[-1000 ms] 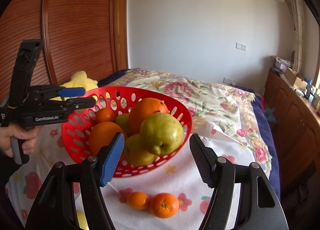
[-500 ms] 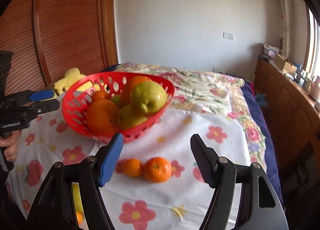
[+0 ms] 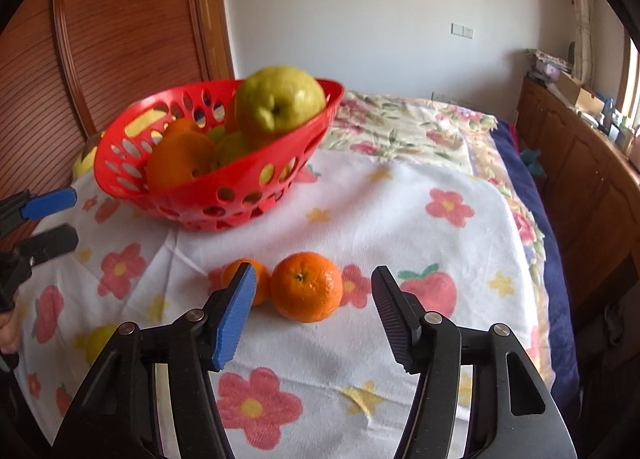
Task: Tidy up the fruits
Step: 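Reach the right tool to a mandarin while the left tool approaches a green pomelo, then close the right tool on the mandarin while the left tool grasps the green pomelo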
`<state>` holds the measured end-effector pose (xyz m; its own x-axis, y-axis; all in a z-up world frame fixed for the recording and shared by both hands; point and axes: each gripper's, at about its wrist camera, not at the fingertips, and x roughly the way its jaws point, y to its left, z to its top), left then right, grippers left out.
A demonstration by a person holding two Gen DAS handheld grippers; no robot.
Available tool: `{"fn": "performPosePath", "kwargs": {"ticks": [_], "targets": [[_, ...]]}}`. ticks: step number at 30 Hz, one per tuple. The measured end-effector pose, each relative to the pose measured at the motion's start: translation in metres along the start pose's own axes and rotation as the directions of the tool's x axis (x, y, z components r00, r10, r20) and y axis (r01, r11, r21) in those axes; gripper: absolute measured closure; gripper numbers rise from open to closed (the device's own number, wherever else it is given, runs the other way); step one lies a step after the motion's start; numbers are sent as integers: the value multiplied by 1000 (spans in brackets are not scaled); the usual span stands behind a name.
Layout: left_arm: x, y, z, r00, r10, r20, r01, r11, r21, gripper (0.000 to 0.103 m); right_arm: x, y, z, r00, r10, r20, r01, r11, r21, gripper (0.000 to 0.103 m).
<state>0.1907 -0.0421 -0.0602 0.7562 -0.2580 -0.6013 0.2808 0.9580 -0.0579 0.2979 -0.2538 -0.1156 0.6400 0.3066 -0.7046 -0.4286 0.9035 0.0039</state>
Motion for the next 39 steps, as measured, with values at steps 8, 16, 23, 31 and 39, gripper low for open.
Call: {"fn": "performPosePath", "kwargs": {"ticks": [8, 16, 23, 31, 39], "targets": [[0, -5, -7, 1000, -14, -10, 14, 1000, -8, 40, 18, -2, -5, 998, 33, -45, -32, 999, 16, 49], [-2, -15, -15, 999, -40, -23, 40, 999, -12, 40, 20, 2, -9, 998, 32, -47, -32, 999, -1, 59], [0, -31, -20, 996, -75, -45, 75, 997, -2, 40, 7, 6, -17, 999, 17, -38, -18, 1000, -8, 60], [1, -48, -27, 992, -102, -76, 103, 995, 7, 40, -24, 5, -38, 1000, 12, -15, -12, 1000, 13, 60], [8, -59, -33, 988, -104, -112, 108, 994, 33, 38, -45, 13, -58, 1000, 16, 0, -16, 1000, 25, 60]]}}
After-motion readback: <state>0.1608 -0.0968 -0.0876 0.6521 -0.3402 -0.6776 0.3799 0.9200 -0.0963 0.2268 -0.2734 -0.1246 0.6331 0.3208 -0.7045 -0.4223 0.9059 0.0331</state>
